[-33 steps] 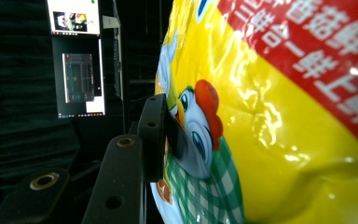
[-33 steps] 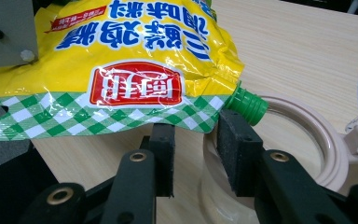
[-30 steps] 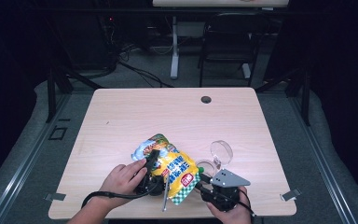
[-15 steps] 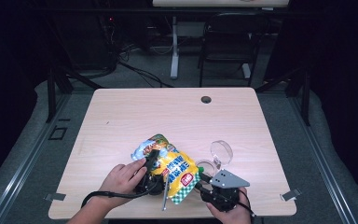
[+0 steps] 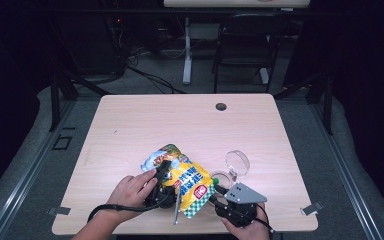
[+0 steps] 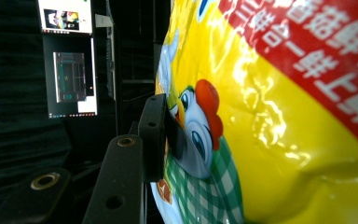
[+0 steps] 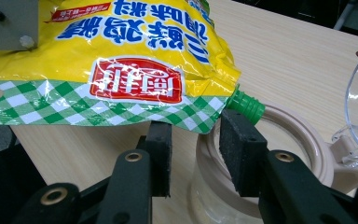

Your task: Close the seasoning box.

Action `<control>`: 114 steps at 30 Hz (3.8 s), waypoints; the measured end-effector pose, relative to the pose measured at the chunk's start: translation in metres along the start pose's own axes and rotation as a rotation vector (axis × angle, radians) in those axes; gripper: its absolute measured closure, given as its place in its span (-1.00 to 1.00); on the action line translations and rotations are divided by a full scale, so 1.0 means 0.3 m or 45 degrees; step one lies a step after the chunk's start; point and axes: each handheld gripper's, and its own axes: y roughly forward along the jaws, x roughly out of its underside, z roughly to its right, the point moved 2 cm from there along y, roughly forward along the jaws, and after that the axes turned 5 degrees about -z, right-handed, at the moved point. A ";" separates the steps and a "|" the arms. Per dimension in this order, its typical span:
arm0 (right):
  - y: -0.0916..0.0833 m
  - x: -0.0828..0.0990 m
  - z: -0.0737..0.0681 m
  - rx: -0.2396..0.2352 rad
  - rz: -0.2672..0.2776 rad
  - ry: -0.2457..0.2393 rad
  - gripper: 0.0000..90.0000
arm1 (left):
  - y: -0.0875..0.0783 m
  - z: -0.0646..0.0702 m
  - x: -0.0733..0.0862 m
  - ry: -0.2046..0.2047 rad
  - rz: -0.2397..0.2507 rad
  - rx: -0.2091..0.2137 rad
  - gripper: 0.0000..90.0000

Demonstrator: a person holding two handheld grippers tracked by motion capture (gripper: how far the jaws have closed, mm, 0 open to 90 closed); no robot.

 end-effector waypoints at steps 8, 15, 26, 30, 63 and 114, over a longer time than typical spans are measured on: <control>0.003 -0.004 -0.012 0.007 0.013 -0.057 0.42 | -0.006 -0.003 0.003 0.015 -0.009 0.016 0.43; 0.006 -0.003 -0.013 0.018 0.000 -0.067 0.42 | -0.005 -0.001 -0.001 0.026 0.007 -0.004 0.43; 0.004 -0.002 -0.005 0.005 0.002 -0.025 0.43 | -0.011 -0.008 -0.011 0.051 -0.002 -0.041 0.43; 0.004 -0.002 -0.005 0.006 0.001 -0.024 0.43 | -0.012 -0.010 -0.012 0.054 -0.003 -0.050 0.43; 0.011 0.007 0.003 0.017 0.001 0.002 0.44 | -0.012 -0.027 -0.033 0.154 -0.029 -0.085 0.44; 0.039 0.025 0.012 0.018 -0.046 0.011 0.45 | -0.021 -0.031 -0.051 0.280 -0.037 -0.139 0.48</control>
